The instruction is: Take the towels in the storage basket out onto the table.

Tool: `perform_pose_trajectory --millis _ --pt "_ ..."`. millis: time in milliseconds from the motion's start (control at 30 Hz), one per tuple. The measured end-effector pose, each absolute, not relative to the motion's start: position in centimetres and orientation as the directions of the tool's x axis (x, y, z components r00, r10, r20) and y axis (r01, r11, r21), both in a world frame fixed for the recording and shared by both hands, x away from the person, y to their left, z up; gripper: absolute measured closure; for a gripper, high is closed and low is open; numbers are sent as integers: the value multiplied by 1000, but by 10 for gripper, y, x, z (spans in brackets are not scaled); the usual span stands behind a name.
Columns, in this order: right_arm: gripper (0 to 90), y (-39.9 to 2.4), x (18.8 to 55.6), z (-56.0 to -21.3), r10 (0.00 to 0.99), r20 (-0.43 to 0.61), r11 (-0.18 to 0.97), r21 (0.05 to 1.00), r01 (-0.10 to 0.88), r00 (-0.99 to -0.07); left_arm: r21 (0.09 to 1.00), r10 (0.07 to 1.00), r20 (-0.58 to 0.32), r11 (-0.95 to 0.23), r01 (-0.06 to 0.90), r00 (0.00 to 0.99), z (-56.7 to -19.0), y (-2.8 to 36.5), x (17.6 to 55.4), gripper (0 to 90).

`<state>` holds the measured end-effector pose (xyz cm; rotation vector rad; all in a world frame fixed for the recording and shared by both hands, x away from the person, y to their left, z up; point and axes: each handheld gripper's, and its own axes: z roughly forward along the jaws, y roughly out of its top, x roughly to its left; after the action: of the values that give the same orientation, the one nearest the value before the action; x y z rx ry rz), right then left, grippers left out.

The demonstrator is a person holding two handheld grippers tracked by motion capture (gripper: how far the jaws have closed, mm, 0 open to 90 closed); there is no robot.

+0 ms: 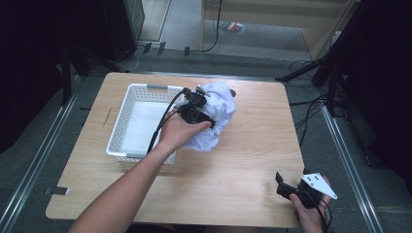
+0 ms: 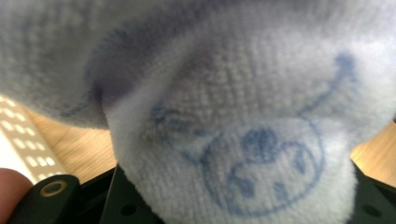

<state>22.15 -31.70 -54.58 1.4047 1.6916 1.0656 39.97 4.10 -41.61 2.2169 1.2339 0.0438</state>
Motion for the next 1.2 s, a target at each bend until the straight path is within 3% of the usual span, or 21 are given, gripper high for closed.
perform_pose_trajectory --millis 267,700,967,1200 --pt "12 -317 222 -546 983 0 78 903 423 -183 530 774 -285 -364 766 565 -444 29 398 535" --pt "12 -316 222 -546 984 0 78 901 427 -180 486 771 -275 -404 775 574 -479 6 395 461" --pt "12 -316 222 -546 984 -1 79 900 429 -181 463 790 -219 -433 773 573 -487 -4 389 141" --pt "12 -316 222 -546 984 -1 80 900 429 -180 492 792 -219 -414 766 570 -479 -1 385 85"
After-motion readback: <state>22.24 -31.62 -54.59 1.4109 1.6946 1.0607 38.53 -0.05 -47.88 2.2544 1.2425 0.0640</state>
